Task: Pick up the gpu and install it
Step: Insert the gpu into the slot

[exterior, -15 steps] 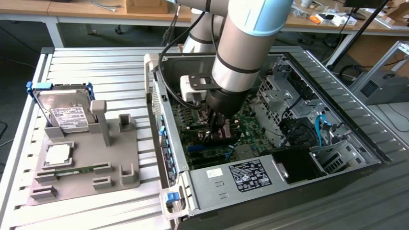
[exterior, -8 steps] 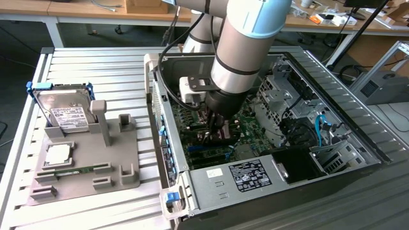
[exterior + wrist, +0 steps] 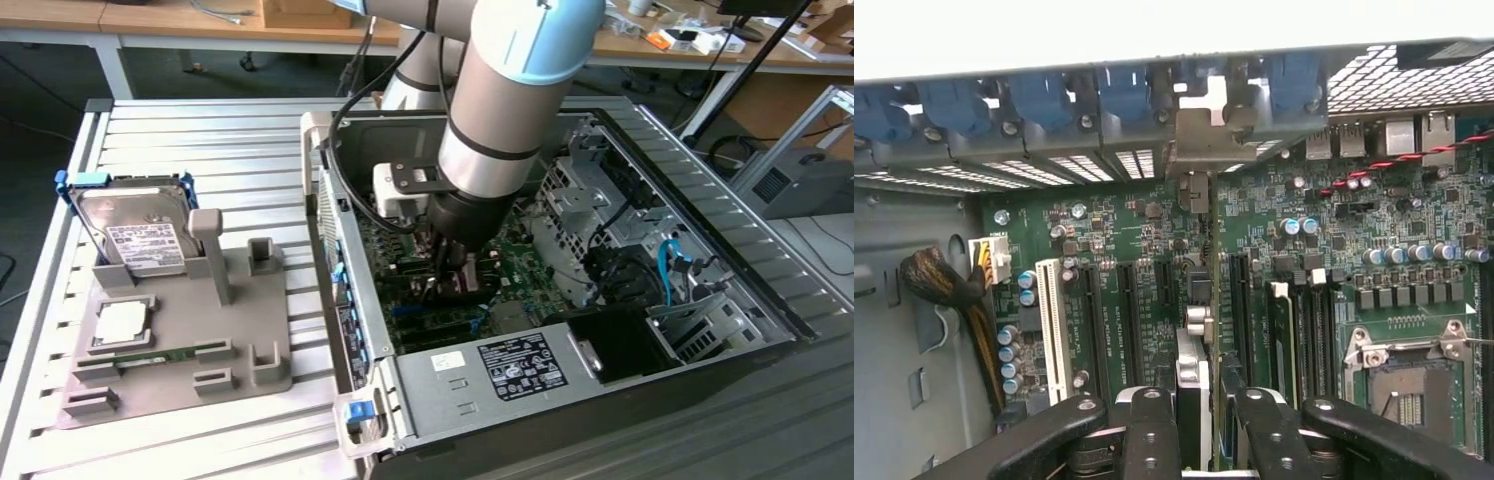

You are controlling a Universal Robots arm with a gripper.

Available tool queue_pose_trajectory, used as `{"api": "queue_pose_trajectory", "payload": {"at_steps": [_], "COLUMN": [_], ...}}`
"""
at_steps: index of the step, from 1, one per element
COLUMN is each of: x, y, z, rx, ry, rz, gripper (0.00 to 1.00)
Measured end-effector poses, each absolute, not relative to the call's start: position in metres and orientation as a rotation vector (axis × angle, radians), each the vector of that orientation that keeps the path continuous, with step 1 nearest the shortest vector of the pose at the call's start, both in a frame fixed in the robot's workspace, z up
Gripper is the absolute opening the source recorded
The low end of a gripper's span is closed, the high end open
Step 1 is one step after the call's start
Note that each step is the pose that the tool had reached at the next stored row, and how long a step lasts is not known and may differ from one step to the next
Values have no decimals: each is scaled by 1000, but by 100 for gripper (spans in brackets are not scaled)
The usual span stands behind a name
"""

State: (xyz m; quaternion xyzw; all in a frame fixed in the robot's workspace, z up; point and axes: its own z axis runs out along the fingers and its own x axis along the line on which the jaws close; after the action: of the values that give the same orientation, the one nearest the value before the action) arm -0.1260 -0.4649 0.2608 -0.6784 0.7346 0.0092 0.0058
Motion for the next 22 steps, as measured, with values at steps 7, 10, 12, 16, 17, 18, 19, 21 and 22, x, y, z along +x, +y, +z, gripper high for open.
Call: {"api": "queue_pose_trajectory", "payload": {"at_steps": [7,10,12,16,17,18,19,21,22], "x": [-127,-127,-128,-131,-132,-132,-132,-132,-132], "y": [-462,-460,-460,-460,-460,-460,-460,-460,-460], "z": [258,257,257,257,257,257,257,257,257], "rx": [-2124,-2124,-2124,-2124,-2123,-2123,-2122,-2118,-2116], "ry": [2300,2300,2300,2299,2299,2298,2297,2293,2291], "rz": [27,27,27,27,28,29,30,40,44], "gripper": [27,27,27,27,27,27,27,27,27]}}
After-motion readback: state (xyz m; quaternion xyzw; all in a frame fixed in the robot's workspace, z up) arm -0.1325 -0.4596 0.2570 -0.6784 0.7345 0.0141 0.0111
